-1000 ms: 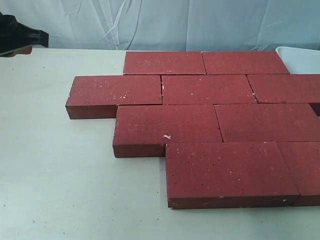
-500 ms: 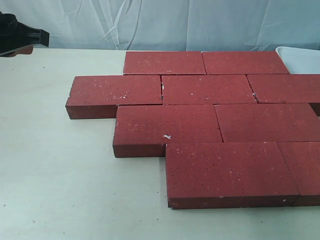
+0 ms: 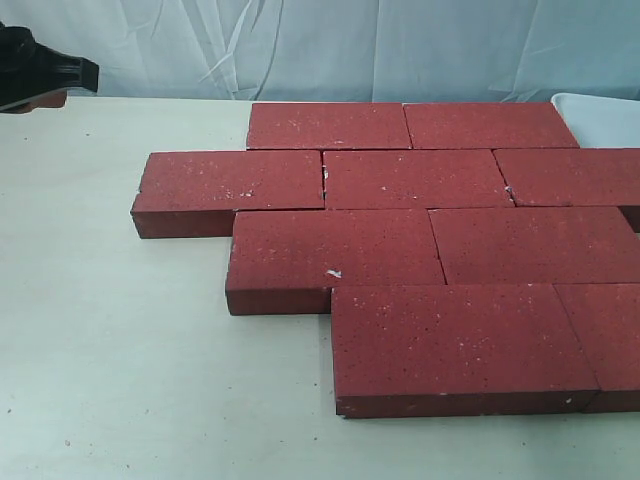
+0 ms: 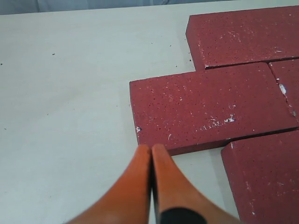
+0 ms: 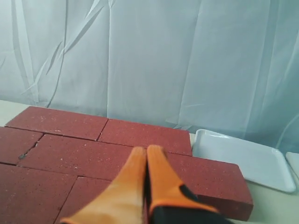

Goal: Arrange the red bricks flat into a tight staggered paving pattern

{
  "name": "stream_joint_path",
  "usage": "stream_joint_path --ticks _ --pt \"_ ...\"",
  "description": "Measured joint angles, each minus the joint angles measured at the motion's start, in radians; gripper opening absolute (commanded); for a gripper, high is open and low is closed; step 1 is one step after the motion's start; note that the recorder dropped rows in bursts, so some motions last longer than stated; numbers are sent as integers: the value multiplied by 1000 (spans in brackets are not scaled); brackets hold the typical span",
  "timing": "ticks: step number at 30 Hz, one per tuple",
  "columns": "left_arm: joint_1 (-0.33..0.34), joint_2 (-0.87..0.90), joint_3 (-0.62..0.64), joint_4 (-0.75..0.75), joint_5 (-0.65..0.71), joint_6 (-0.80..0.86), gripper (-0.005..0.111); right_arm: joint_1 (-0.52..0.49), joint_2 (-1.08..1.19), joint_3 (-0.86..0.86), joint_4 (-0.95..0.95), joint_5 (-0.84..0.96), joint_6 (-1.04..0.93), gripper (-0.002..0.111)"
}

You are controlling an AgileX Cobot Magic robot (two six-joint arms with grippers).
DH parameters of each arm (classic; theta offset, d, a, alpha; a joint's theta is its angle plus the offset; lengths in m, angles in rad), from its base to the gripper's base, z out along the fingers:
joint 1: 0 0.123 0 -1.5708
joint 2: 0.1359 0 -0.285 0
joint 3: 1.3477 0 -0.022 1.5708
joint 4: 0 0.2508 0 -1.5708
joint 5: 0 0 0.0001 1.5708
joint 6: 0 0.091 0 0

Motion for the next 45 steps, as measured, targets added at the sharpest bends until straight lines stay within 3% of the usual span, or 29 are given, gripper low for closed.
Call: stream_joint_path --ticks 8,14,45 --pt "0 0 0 0 -4 0 0 0 -181 214 11 -5 0 -1" --pt "0 -2 0 -13 -7 0 0 0 -187 397 31 -18 0 -1" --pt "0 -2 0 -26 -7 0 0 0 -187 406 34 -52 0 -1"
